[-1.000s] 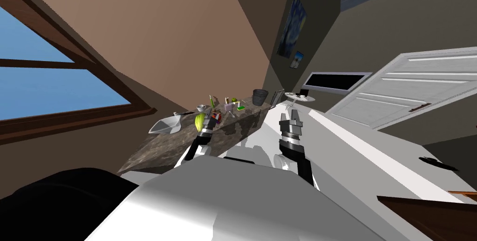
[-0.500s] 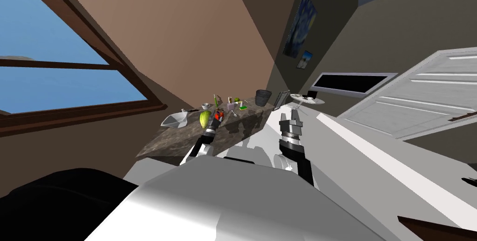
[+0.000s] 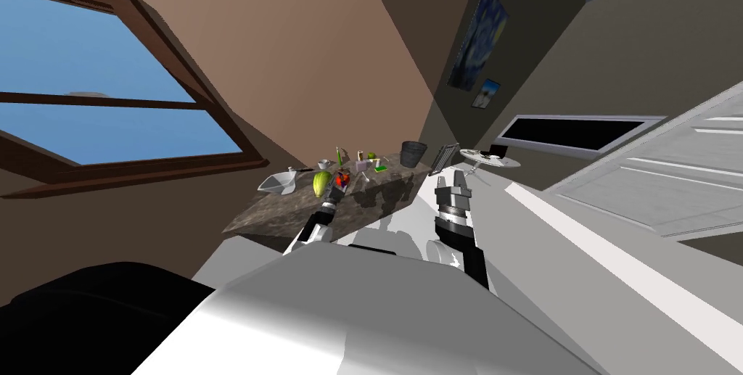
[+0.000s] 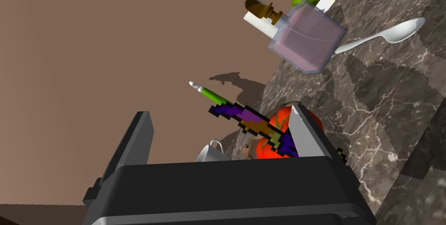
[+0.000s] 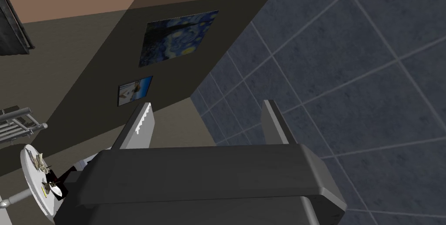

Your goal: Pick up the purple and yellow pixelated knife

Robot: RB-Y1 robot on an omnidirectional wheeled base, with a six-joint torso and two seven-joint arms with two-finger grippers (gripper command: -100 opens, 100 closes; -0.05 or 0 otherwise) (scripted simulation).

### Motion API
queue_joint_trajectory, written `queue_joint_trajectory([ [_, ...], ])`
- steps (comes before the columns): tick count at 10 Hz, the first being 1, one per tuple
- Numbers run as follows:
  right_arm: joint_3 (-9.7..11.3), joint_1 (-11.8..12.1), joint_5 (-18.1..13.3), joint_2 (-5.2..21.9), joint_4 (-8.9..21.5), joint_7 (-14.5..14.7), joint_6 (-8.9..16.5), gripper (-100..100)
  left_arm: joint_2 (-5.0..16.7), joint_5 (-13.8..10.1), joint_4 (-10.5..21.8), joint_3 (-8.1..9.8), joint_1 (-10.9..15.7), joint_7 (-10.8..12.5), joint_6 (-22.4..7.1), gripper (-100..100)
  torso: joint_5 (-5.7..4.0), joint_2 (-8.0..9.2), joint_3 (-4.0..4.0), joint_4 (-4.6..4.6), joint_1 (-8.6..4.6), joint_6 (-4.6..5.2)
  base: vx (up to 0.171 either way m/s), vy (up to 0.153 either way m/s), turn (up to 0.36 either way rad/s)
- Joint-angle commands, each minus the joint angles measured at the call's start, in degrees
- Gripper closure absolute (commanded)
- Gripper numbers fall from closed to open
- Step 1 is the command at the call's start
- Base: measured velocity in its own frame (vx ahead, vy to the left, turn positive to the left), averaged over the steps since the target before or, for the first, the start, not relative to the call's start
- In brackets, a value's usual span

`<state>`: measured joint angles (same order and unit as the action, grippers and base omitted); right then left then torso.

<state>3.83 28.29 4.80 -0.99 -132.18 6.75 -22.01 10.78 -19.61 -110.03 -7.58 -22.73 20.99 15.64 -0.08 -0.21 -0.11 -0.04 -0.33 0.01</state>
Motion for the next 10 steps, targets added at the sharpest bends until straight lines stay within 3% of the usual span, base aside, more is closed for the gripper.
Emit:
queue_joint_trajectory([
  [1, 0.0, 0.0, 0.0, 0.0, 0.0, 0.0, 0.0, 0, -0.05, -1.63, 1.32, 0.73, 0.58, 1.23, -0.68, -100, 0.0, 0.0, 0.0, 0.0, 0.0, 0.0, 0.048, -0.081, 0.094],
  [5, 0.0, 0.0, 0.0, 0.0, 0.0, 0.0, 0.0, 0, -0.48, -5.9, 4.29, 3.45, 1.43, 4.07, -1.67, -100, 0.01, -0.17, -0.1, -0.04, 0.02, 0.0, 0.082, -0.079, 0.095],
  [10, 0.0, 0.01, 0.0, 0.0, 0.0, 0.0, 0.0, 0, -2.38, -12.01, 8.05, 8.37, 2.43, 7.93, -2.73, -100, -0.01, -0.3, -0.17, -0.07, -0.03, 0.01, 0.105, -0.098, 0.11],
])
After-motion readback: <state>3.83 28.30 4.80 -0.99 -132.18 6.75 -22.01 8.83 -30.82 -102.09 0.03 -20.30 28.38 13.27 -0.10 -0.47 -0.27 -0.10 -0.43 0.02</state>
